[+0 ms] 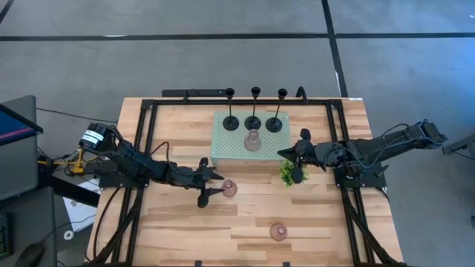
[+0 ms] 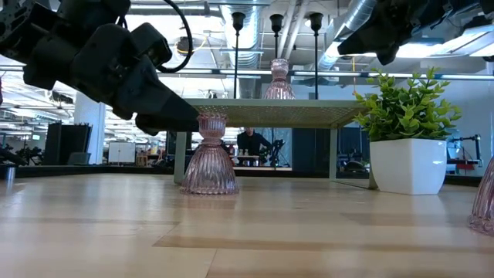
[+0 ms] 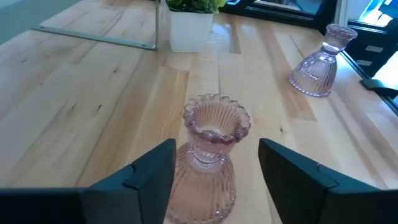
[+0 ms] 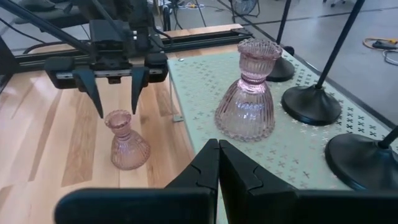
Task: Pick & Place candle stick holders
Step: Align the left pink candle holder on the shelf with the pink candle holder
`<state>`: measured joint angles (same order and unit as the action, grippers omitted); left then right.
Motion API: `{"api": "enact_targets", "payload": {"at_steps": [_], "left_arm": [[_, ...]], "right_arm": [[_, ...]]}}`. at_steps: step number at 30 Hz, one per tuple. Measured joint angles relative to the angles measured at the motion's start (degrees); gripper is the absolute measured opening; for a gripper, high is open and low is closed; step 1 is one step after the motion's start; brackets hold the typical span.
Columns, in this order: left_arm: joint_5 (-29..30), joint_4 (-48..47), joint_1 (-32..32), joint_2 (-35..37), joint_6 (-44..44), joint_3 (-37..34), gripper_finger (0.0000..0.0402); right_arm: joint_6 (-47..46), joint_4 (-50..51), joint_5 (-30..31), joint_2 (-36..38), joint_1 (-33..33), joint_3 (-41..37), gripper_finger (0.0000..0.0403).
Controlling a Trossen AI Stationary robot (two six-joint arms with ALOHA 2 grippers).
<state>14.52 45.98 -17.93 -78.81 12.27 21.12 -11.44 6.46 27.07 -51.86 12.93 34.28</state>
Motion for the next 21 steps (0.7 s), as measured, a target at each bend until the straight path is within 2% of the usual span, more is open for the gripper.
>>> {"api": "enact_targets", "payload": {"at_steps": [10, 21], "left_arm": [[0.7, 0.0, 0.0, 0.0, 0.3, 0.0, 0.0251], [0.9, 0.0, 0.0, 0.0, 0.4, 0.0, 0.0247]], "right_arm": [[0.0, 0.0, 0.0, 0.0, 0.0, 0.0, 0.0000], [-0.2, 0.0, 0.0, 0.0, 0.1, 0.0, 0.0000]]}}
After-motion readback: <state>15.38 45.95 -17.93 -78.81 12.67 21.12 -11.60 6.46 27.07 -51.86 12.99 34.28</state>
